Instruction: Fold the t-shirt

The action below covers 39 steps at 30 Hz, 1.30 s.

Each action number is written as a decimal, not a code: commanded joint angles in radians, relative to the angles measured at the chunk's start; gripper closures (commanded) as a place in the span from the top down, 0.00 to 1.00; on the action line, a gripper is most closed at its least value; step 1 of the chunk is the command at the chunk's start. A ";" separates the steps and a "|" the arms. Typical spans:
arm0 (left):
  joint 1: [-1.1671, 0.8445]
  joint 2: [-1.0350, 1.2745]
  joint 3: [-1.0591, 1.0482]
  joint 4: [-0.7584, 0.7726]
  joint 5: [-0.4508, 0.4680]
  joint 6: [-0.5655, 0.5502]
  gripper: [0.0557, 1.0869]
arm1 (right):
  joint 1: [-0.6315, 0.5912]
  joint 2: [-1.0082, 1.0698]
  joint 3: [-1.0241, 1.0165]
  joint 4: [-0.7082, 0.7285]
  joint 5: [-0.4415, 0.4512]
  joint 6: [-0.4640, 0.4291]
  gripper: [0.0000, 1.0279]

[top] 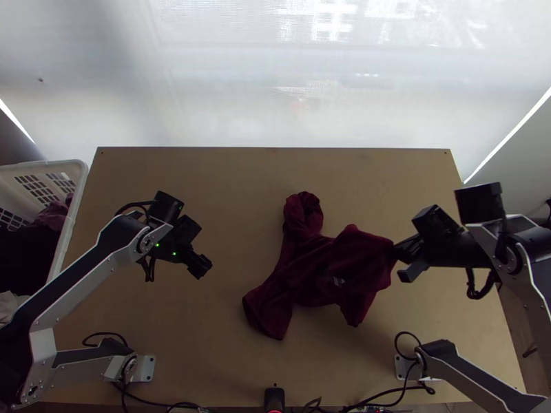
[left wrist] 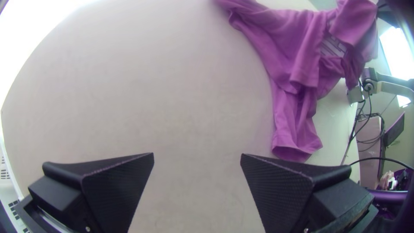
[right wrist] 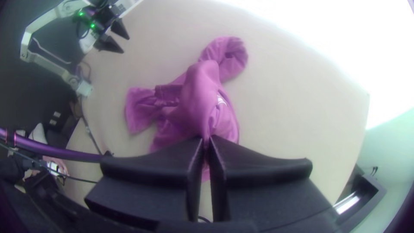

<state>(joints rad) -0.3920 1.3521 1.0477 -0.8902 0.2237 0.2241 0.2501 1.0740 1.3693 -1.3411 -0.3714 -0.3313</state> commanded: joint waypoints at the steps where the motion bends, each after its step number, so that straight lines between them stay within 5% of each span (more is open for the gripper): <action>1: -0.128 0.071 0.040 0.027 -0.014 -0.014 0.95 | -0.328 -0.071 -0.032 -0.036 0.000 -0.071 0.03; 11: -0.258 0.200 0.169 0.030 -0.029 -0.015 0.95 | -0.650 -0.083 -0.093 -0.029 0.012 -0.140 0.03; 25: -0.383 0.314 0.267 0.053 -0.030 -0.029 0.95 | -0.805 0.021 -0.315 0.252 0.104 -0.146 0.03; 30: -0.381 0.315 0.276 0.057 -0.030 -0.029 0.95 | -0.822 0.064 -0.325 0.286 0.104 -0.138 0.03; 33: -0.392 0.335 0.301 0.066 -0.029 -0.032 0.95 | -0.807 0.070 -0.335 0.286 0.104 -0.109 0.16; 39: -0.404 0.436 0.416 0.114 -0.030 -0.031 0.95 | -0.769 0.050 -0.351 0.284 0.103 -0.077 0.10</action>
<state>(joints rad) -0.7822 1.7008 1.3643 -0.8162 0.1932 0.1936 -0.5381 1.1202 1.0428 -1.0676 -0.2691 -0.4404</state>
